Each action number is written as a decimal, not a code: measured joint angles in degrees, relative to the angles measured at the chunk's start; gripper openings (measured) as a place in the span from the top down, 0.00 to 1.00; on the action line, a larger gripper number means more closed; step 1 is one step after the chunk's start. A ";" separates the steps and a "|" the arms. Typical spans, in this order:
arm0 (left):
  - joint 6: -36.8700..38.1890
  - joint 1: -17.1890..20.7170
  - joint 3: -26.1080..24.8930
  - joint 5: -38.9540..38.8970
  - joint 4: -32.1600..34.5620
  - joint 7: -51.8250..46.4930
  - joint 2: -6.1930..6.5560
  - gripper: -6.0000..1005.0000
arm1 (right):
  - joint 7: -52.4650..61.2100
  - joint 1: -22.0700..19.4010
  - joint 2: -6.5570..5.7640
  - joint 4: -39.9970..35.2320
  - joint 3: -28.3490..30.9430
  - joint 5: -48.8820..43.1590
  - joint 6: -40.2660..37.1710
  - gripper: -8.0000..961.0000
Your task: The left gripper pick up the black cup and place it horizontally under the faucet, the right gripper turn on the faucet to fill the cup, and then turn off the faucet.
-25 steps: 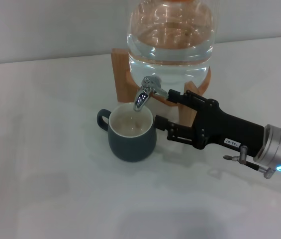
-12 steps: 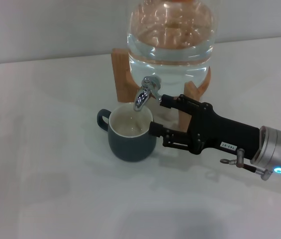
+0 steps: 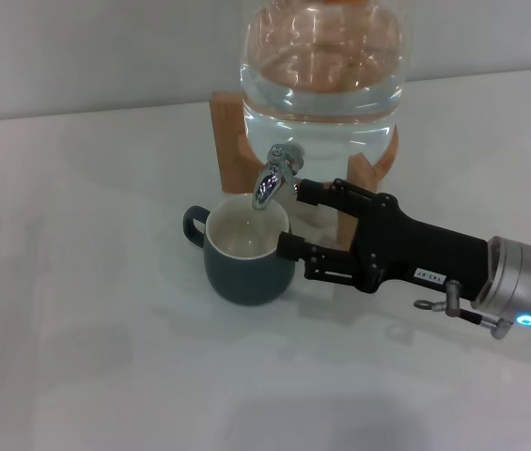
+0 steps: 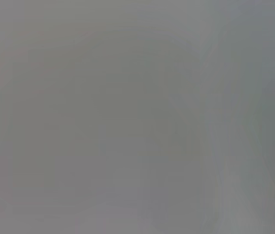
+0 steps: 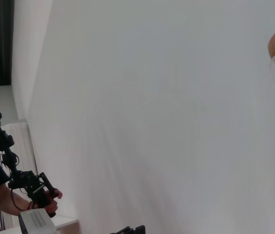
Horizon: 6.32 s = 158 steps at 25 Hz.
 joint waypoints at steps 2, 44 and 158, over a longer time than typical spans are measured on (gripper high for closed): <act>0.00 0.00 0.00 -0.03 0.00 0.00 0.00 0.11 | 0.20 0.22 0.00 0.00 -0.08 0.00 0.08 0.12; -3.25 -0.61 -0.15 -0.59 -0.52 0.00 0.09 0.11 | 0.64 -7.55 -0.02 -5.51 -6.86 1.35 6.07 0.12; -6.76 -1.03 0.09 -0.15 -0.10 -0.97 0.09 0.12 | 2.14 -4.05 0.00 -9.17 -9.33 8.21 -2.27 0.12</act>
